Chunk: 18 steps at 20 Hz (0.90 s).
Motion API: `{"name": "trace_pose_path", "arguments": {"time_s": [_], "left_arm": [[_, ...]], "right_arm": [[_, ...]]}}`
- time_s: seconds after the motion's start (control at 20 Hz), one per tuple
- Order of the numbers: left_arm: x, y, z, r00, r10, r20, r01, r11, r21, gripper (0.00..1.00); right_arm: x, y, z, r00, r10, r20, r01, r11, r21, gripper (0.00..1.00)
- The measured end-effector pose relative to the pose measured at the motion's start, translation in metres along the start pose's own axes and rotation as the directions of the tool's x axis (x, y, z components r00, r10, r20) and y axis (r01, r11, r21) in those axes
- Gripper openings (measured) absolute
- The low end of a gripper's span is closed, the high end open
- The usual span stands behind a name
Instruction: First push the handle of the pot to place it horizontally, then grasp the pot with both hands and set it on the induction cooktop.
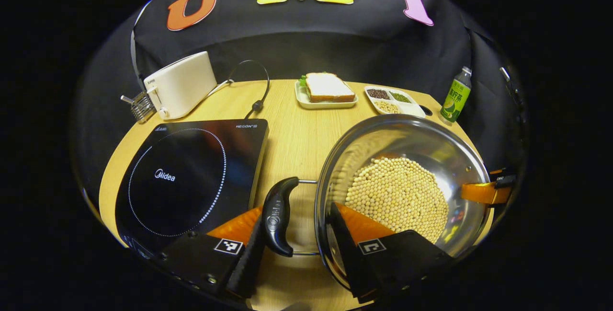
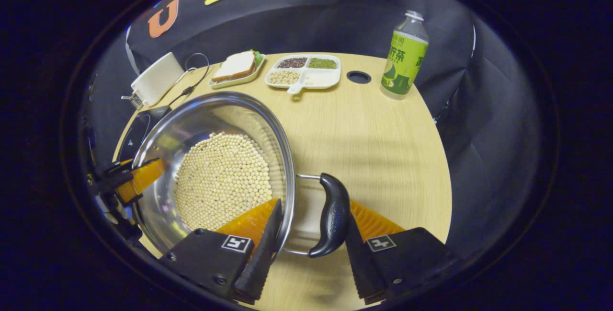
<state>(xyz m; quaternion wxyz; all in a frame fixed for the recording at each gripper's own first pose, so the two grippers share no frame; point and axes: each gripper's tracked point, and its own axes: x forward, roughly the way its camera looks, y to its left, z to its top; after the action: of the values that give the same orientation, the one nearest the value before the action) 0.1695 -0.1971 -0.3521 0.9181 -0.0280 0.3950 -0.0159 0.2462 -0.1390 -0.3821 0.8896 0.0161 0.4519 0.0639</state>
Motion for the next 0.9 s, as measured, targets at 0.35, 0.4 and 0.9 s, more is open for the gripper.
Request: {"name": "trace_pose_path", "arguments": {"time_s": [0.35,0.4,0.9], "left_arm": [[0.000,-0.001,0.000,1.000,-0.029,0.005,0.030,0.994,-0.105,0.63],[-0.003,-0.001,-0.001,1.000,-0.029,-0.006,0.028,0.994,-0.110,0.63],[-0.047,0.016,0.017,0.998,-0.052,0.025,0.054,0.997,-0.064,0.58]], "right_arm": [[0.002,0.000,0.001,1.000,0.019,-0.010,-0.018,0.999,0.027,0.67],[0.001,0.000,0.001,1.000,0.012,-0.007,-0.012,0.999,0.039,0.66],[-0.052,0.026,-0.006,1.000,0.016,0.017,-0.018,0.995,0.097,0.58]]}}
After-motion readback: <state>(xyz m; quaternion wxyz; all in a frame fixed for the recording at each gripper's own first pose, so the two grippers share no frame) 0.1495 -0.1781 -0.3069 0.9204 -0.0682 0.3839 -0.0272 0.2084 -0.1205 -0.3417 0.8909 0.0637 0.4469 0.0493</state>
